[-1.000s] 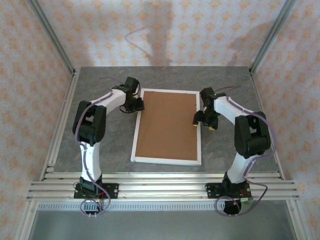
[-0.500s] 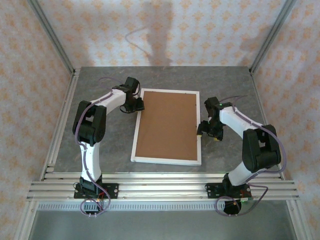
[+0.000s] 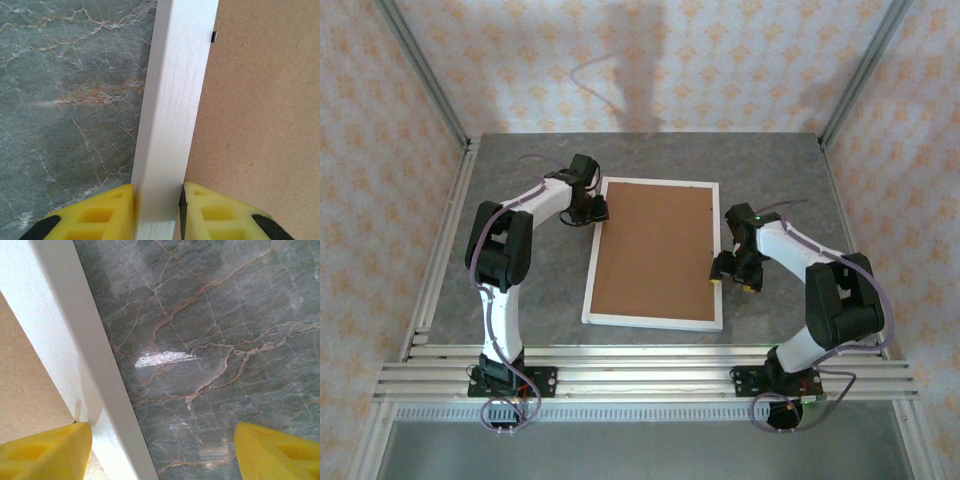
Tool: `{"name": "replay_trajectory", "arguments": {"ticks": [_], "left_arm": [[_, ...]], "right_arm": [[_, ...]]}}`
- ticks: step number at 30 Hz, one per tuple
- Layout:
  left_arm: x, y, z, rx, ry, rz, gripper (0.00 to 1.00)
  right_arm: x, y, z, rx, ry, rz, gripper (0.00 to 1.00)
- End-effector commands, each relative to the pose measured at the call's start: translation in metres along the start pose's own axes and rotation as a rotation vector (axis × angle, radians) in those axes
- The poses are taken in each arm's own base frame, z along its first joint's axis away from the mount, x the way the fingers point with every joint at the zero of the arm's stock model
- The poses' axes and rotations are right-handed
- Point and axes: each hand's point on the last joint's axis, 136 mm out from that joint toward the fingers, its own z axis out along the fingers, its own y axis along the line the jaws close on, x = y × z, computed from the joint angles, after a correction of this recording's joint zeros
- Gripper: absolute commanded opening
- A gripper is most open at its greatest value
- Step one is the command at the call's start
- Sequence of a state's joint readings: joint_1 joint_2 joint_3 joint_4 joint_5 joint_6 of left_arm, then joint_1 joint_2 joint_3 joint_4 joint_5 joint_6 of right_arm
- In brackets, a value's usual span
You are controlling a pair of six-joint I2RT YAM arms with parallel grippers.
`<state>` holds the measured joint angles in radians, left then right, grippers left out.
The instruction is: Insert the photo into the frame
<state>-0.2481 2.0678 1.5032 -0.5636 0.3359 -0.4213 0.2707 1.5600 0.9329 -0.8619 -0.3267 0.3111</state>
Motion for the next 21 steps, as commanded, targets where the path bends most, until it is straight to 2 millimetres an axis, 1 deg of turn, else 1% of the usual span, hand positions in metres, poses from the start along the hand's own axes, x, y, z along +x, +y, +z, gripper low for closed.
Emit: {"name": "replay_trajectory", "arguments": {"ticks": [1, 5, 11, 18, 21], "left_arm": [[0.022, 0.019, 0.006, -0.072, 0.069, -0.028, 0.27], [0.023, 0.019, 0.006, -0.073, 0.070, -0.031, 0.27], [0.023, 0.018, 0.005, -0.070, 0.070, -0.037, 0.27], [0.023, 0.019, 0.005, -0.074, 0.071, -0.037, 0.27], [0.023, 0.018, 0.004, -0.073, 0.067, -0.037, 0.27]], "right_arm": [[0.003, -0.005, 0.016, 0.025, 0.025, 0.022, 0.75], [0.006, 0.001, 0.036, 0.014, 0.058, 0.021, 0.75], [0.007, 0.013, 0.054, 0.022, 0.093, -0.009, 0.74], [0.008, 0.011, 0.067, 0.057, 0.117, -0.036, 0.74], [0.008, 0.009, 0.067, 0.066, 0.112, -0.048, 0.75]]}}
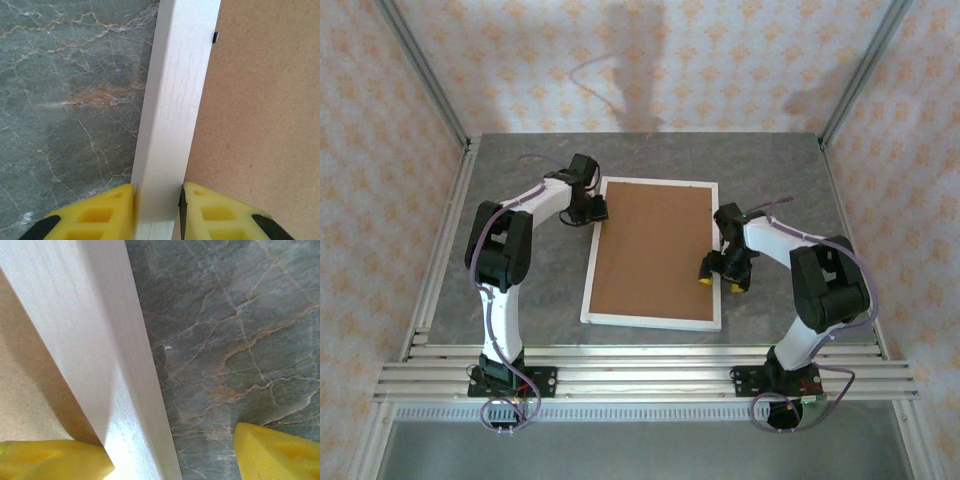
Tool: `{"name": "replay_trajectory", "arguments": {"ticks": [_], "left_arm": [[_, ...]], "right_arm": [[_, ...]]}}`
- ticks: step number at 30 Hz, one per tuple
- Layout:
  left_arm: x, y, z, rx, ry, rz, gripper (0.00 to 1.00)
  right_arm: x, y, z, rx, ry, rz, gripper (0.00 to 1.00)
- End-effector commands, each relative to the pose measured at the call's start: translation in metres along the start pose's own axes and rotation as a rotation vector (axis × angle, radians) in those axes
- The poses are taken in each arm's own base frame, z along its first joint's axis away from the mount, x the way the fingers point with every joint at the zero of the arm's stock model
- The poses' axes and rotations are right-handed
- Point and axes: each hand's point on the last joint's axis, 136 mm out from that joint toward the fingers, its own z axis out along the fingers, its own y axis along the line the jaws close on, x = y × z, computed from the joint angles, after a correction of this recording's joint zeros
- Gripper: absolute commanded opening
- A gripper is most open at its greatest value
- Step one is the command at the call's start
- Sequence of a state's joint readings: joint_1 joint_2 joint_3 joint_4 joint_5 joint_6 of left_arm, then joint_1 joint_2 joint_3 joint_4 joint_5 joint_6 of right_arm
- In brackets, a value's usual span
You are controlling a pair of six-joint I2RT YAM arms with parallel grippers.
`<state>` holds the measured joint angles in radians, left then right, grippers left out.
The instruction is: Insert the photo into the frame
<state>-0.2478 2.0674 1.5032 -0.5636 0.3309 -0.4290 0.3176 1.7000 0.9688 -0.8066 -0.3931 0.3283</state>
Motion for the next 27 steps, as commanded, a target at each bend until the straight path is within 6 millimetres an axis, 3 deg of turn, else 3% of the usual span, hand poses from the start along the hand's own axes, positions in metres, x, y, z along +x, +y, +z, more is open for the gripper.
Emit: {"name": "replay_trajectory", "arguments": {"ticks": [1, 8, 17, 20, 27], "left_arm": [[0.023, 0.018, 0.004, -0.070, 0.071, -0.031, 0.27], [0.024, 0.016, 0.004, -0.058, 0.073, -0.040, 0.27], [0.019, 0.013, -0.002, -0.054, 0.054, -0.038, 0.27], [0.015, 0.010, -0.005, -0.046, 0.042, -0.036, 0.27], [-0.001, 0.000, -0.026, -0.020, -0.003, -0.019, 0.30]], "right_arm": [[0.005, -0.015, 0.040, 0.093, 0.028, -0.030, 0.74], [0.013, 0.006, 0.051, -0.077, 0.030, -0.062, 0.75], [0.017, 0.017, 0.050, -0.159, 0.082, -0.040, 0.76], [0.007, 0.019, 0.025, -0.155, 0.011, -0.064, 0.76], [-0.034, 0.007, -0.057, -0.105, -0.203, -0.066, 0.79]]}}
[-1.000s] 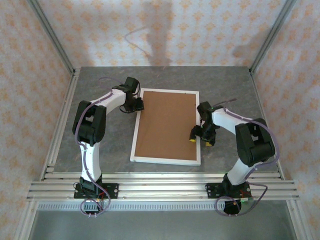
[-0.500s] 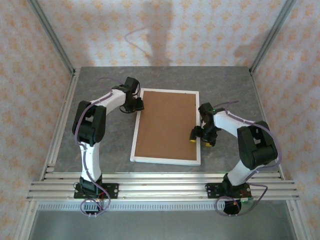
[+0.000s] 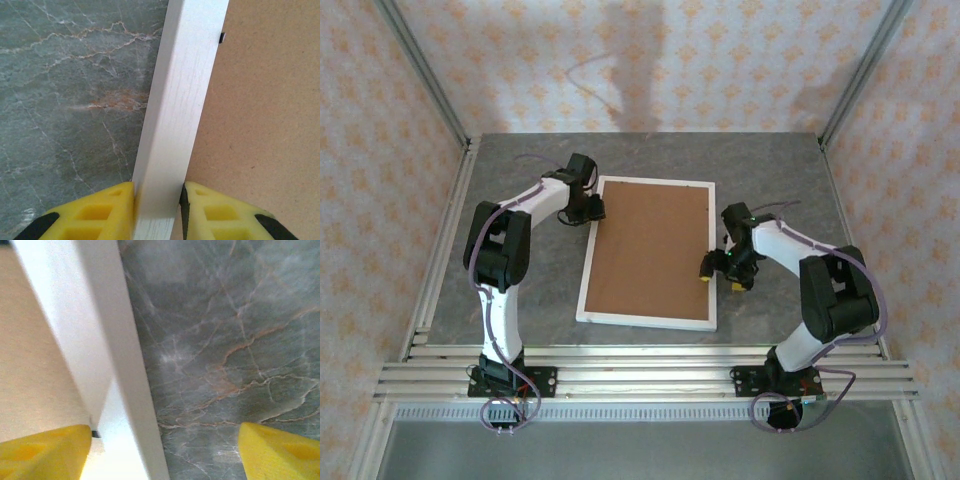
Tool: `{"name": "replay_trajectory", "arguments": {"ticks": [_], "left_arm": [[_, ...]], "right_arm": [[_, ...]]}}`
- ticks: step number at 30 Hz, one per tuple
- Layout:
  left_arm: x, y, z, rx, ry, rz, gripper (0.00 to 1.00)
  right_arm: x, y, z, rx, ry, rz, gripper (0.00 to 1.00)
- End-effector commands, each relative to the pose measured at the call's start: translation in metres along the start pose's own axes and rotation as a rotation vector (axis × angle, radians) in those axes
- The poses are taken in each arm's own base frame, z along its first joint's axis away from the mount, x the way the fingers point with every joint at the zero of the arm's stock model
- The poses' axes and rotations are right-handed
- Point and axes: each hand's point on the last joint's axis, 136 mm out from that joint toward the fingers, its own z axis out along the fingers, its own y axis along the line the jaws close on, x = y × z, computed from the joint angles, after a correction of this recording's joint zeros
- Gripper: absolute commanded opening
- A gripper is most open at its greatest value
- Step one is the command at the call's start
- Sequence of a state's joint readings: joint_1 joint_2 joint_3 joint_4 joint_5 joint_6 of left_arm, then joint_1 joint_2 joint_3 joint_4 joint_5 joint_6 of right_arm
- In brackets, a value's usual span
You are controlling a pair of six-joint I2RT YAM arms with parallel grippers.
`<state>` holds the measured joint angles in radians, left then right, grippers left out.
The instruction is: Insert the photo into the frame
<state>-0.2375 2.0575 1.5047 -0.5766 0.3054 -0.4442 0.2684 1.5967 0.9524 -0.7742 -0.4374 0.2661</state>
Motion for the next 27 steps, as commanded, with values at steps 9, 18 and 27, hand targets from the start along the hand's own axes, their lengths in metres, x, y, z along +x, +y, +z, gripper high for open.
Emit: {"name": "replay_trajectory", "arguments": {"ticks": [9, 18, 27], "left_arm": [[-0.031, -0.009, -0.057, 0.042, -0.087, -0.011, 0.63], [-0.060, 0.019, -0.058, 0.022, -0.113, -0.040, 0.67], [-0.063, 0.029, -0.040, -0.041, -0.039, 0.062, 0.62]], "right_arm": [[-0.097, 0.022, -0.049, -0.015, -0.235, 0.009, 0.78], [-0.148, 0.029, -0.027, 0.026, -0.256, 0.014, 0.60], [-0.158, 0.033, -0.005, 0.011, -0.217, -0.011, 0.41]]}}
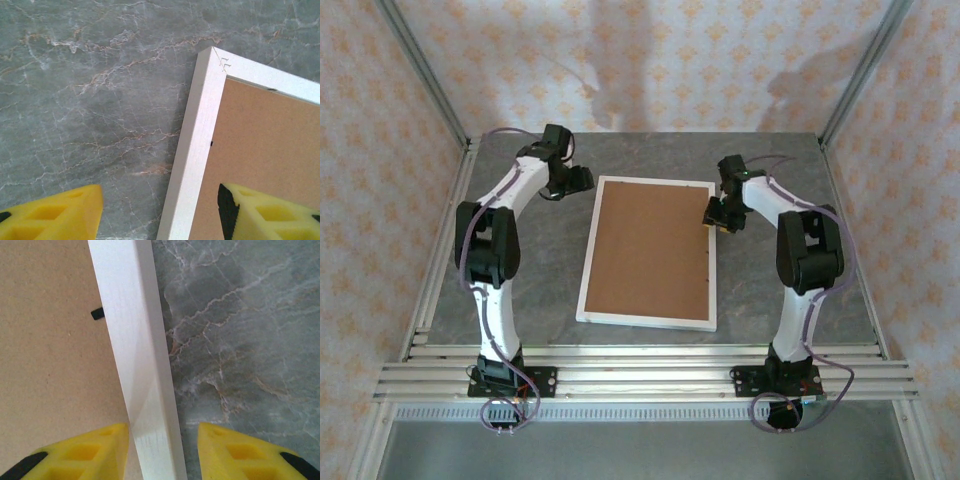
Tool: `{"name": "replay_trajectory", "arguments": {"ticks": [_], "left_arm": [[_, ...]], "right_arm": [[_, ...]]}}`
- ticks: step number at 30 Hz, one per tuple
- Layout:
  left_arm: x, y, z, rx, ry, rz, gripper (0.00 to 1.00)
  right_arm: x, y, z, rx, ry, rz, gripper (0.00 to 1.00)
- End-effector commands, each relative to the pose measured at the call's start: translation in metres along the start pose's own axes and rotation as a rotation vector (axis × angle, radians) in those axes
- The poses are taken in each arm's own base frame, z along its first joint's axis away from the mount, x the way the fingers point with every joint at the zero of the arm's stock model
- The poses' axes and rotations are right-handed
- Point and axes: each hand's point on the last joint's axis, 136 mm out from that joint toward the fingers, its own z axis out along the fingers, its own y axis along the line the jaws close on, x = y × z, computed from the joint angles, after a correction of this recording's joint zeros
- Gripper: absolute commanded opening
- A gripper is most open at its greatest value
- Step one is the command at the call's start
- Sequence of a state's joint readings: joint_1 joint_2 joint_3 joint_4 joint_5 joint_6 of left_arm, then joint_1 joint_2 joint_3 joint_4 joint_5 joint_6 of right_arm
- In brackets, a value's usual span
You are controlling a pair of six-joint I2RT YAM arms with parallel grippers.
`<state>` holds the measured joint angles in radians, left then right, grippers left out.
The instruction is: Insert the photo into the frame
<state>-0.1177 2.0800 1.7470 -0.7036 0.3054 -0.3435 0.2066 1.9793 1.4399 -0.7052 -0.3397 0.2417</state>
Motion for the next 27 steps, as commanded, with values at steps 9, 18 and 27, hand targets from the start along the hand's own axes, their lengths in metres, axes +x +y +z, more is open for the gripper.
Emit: {"name": "replay_trajectory", "arguments": {"ticks": [9, 18, 27], "left_arm": [[0.025, 0.014, 0.029, -0.058, 0.172, 0.104, 0.59], [0.026, -0.002, 0.046, -0.012, 0.193, 0.097, 0.60], [0.019, -0.004, 0.055, -0.012, 0.192, 0.103, 0.60]], "right_arm": [[0.005, -0.003, 0.017, -0.004, 0.032, -0.008, 0.33], [0.018, -0.012, 0.024, 0.018, 0.058, -0.011, 0.24], [0.018, -0.009, 0.027, -0.001, 0.063, -0.001, 0.21]]}}
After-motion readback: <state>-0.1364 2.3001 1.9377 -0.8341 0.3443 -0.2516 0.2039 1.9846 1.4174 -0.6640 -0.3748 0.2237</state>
